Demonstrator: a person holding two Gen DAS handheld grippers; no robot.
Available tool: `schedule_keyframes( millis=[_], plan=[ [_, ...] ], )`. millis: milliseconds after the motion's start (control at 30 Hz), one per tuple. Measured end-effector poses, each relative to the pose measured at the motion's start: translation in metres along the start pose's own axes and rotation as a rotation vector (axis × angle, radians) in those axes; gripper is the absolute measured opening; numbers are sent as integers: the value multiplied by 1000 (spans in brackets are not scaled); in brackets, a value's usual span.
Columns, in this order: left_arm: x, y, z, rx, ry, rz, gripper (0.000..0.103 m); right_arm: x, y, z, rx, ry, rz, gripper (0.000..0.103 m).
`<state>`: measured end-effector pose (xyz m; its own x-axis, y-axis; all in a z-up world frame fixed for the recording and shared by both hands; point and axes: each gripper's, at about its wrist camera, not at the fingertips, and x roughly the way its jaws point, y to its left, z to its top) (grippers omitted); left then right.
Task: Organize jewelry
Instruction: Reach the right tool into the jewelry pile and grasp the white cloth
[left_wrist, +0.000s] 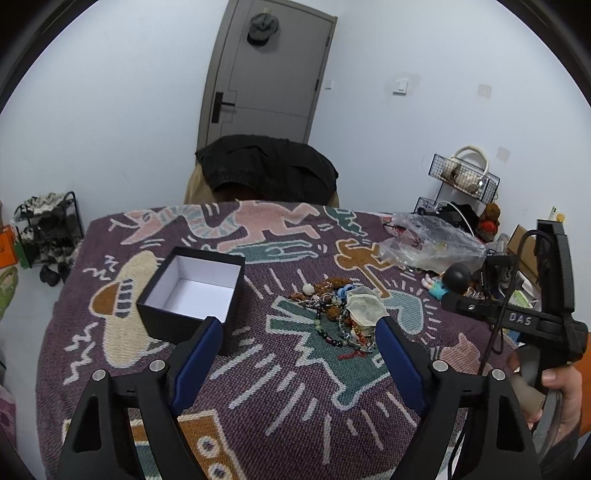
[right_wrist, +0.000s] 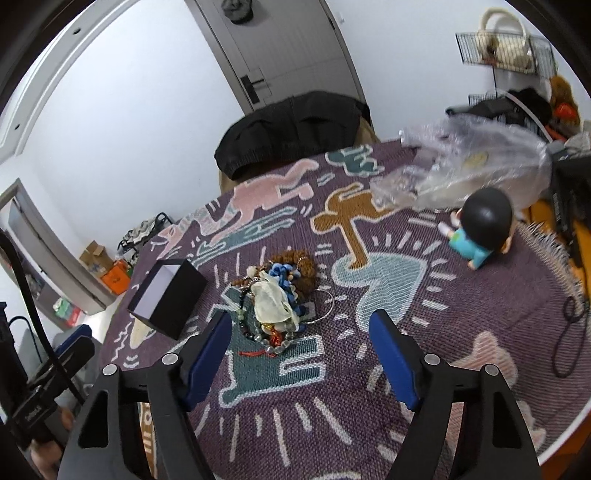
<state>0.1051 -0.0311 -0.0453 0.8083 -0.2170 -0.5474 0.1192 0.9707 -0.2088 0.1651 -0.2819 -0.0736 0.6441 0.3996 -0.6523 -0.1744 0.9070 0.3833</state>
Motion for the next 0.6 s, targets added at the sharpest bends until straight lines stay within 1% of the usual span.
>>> schedule_keyframes(
  millis=[133, 167, 200, 233, 333, 433, 467, 500, 533, 600],
  plan=[
    [20, 0, 2, 5, 35, -6, 85, 29, -1, 4, -3, 48, 8, 75],
    [23, 0, 2, 5, 40, -7, 84, 33, -1, 5, -6, 57, 11, 73],
    [29, 1, 3, 6, 51, -7, 84, 41, 0, 6, -14, 72, 16, 68],
    [33, 1, 2, 8, 59, -4, 83, 48, 2, 7, -21, 84, 18, 66],
    [45, 3, 3, 3, 82, -7, 82, 61, 7, 11, -34, 102, 13, 63],
    [55, 5, 4, -7, 102, -11, 82, 71, 14, 15, -62, 112, 5, 57],
    [57, 5, 4, -8, 105, -11, 82, 75, 16, 16, -73, 116, 1, 52],
    [60, 6, 4, -11, 114, -13, 82, 80, 18, 17, -86, 125, -4, 44],
    [62, 6, 3, -12, 118, -13, 82, 84, 20, 18, -93, 135, -9, 39],
    [66, 5, 3, -10, 130, -14, 82, 94, 21, 19, -107, 167, -16, 8]
  ],
)
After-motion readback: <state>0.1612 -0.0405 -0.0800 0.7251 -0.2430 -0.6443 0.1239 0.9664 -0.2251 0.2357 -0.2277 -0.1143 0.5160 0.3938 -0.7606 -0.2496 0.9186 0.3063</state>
